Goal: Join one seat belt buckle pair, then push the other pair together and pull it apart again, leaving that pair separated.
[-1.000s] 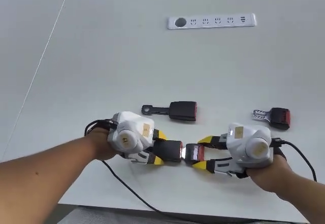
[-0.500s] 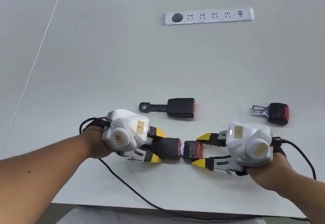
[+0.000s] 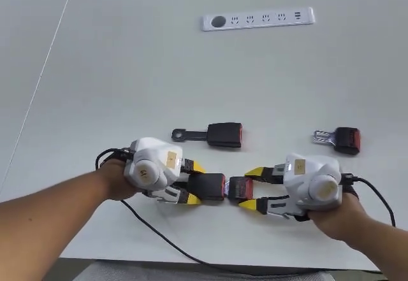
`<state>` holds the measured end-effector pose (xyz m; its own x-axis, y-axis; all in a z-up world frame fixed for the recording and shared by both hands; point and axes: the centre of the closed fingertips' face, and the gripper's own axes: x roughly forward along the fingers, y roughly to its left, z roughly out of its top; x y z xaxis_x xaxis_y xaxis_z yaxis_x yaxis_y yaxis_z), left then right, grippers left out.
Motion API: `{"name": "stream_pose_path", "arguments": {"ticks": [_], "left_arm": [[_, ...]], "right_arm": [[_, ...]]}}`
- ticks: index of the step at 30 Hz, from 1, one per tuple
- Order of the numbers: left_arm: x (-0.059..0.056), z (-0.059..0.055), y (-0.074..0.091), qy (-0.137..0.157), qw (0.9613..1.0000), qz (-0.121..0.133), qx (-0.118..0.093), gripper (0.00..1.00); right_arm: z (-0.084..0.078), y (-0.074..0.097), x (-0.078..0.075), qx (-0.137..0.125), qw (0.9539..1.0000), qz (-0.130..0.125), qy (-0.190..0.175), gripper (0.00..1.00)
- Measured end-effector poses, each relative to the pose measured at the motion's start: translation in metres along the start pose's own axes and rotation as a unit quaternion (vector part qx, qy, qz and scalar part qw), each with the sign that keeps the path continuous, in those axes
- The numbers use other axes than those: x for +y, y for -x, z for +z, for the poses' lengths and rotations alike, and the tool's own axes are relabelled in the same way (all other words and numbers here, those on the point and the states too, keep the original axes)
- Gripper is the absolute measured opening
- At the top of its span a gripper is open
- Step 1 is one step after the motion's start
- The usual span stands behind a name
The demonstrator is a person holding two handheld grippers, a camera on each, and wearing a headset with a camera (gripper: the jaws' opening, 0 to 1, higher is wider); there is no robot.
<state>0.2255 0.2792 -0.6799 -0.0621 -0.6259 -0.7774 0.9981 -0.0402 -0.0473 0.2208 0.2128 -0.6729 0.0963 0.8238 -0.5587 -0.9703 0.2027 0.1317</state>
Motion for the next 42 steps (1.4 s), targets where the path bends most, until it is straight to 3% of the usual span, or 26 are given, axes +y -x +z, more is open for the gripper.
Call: {"name": "stream_pose_path", "arguments": {"ticks": [8, 10, 12, 18, 19, 21, 22, 23, 24, 25, 27, 28, 32, 36, 39, 40, 42], "left_arm": [[0.000, 0.000, 0.000, -0.001, 1.0000, 0.003, 0.003, 0.33], [0.001, 0.000, 0.000, 0.002, 0.9999, 0.000, 0.013, 0.33], [0.000, 0.000, 0.000, -0.017, 0.9993, -0.007, 0.034, 0.34], [0.000, 0.001, -0.001, -0.016, 0.9981, -0.005, 0.059, 0.35], [-0.001, 0.002, -0.001, -0.001, 0.9982, -0.006, 0.060, 0.36], [0.000, 0.005, -0.001, 0.022, 0.9980, 0.002, 0.059, 0.39], [0.004, 0.003, 0.001, 0.027, 0.9972, 0.017, 0.068, 0.47], [0.003, 0.007, 0.002, 0.023, 0.9978, 0.019, 0.059, 0.56], [0.004, 0.013, 0.003, 0.037, 0.9981, 0.025, 0.043, 0.66], [0.007, 0.017, 0.006, 0.068, 0.9964, 0.040, 0.032, 0.80], [0.014, 0.025, 0.012, 0.081, 0.9946, 0.063, 0.015, 0.97], [0.015, 0.031, 0.017, 0.083, 0.9942, 0.069, -0.002, 0.98], [0.017, 0.035, 0.031, 0.091, 0.9924, 0.083, -0.008, 0.96], [0.022, 0.041, 0.039, 0.083, 0.9917, 0.098, -0.009, 0.97], [0.031, 0.048, 0.046, 0.077, 0.9907, 0.112, -0.012, 0.97], [0.035, 0.050, 0.048, 0.075, 0.9903, 0.116, -0.013, 0.97], [0.043, 0.055, 0.054, 0.075, 0.9893, 0.123, -0.019, 0.97]], "right_arm": [[0.000, -0.001, 0.001, 0.000, 1.0000, -0.003, -0.001, 0.32], [0.000, -0.002, 0.001, 0.006, 1.0000, -0.003, 0.004, 0.33], [0.000, -0.002, 0.003, 0.012, 0.9999, 0.003, -0.012, 0.33], [-0.001, -0.004, 0.001, 0.040, 0.9990, -0.011, 0.017, 0.35], [-0.005, -0.003, 0.000, 0.055, 0.9982, -0.022, 0.012, 0.37], [0.002, -0.004, 0.004, 0.042, 0.9989, -0.016, 0.013, 0.51], [0.006, -0.003, 0.004, 0.033, 0.9991, -0.023, 0.014, 0.58], [0.009, -0.001, 0.001, 0.033, 0.9987, -0.037, 0.013, 0.68], [0.011, 0.000, -0.001, 0.031, 0.9985, -0.043, 0.012, 0.74], [0.014, 0.003, -0.001, 0.022, 0.9987, -0.046, 0.001, 0.78], [0.016, 0.009, -0.003, 0.018, 0.9986, -0.049, -0.010, 0.79], [0.018, 0.013, -0.005, 0.012, 0.9983, -0.054, -0.018, 0.80], [0.025, 0.034, -0.014, -0.010, 0.9963, -0.075, -0.041, 0.83], [0.017, 0.060, -0.029, 0.002, 0.9927, -0.104, -0.061, 0.84], [0.015, 0.079, -0.041, -0.010, 0.9903, -0.121, -0.069, 0.82], [0.013, 0.089, -0.050, -0.010, 0.9881, -0.141, -0.061, 0.84], [0.010, 0.098, -0.057, -0.005, 0.9863, -0.152, -0.064, 0.88]]}}
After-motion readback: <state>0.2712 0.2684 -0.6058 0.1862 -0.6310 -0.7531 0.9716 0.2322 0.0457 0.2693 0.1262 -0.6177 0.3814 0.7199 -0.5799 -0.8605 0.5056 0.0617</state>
